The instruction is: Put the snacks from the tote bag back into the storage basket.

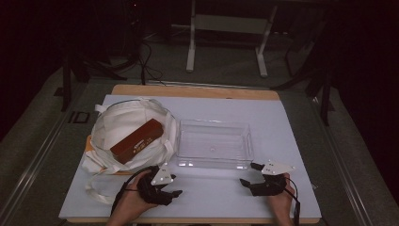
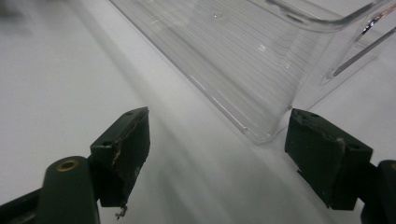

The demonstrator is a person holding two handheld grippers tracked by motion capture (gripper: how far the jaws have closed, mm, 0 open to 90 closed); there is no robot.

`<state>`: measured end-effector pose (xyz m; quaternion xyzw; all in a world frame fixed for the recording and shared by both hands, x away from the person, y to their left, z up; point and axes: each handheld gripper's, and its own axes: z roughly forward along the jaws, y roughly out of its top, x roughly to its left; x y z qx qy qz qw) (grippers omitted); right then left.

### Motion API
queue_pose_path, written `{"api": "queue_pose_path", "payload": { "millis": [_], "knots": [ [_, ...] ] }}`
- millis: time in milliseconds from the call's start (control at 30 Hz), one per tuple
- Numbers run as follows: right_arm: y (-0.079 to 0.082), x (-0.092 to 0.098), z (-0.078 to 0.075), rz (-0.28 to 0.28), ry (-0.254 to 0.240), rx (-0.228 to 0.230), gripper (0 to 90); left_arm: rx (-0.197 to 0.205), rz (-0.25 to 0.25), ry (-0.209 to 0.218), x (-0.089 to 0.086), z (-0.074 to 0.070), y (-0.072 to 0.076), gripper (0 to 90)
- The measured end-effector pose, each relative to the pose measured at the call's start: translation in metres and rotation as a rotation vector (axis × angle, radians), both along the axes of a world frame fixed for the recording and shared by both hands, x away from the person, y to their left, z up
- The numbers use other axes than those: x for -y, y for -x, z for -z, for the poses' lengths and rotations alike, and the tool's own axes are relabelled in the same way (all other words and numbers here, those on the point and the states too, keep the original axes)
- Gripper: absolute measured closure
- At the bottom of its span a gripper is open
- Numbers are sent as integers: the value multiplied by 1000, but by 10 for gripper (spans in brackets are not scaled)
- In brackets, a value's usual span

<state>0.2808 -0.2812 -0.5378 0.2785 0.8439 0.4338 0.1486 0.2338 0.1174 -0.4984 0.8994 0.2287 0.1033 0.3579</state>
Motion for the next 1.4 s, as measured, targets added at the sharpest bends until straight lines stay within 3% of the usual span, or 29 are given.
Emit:
{"api": "queue_pose_path", "payload": {
  "millis": [733,1400],
  "knots": [
    [1,0,0,-6,-5,11,213,9,27,-18,-6,-22,-2,441],
    [1,0,0,-5,-1,16,213,32,33,14,-25,-42,-4,449]
  ]
}}
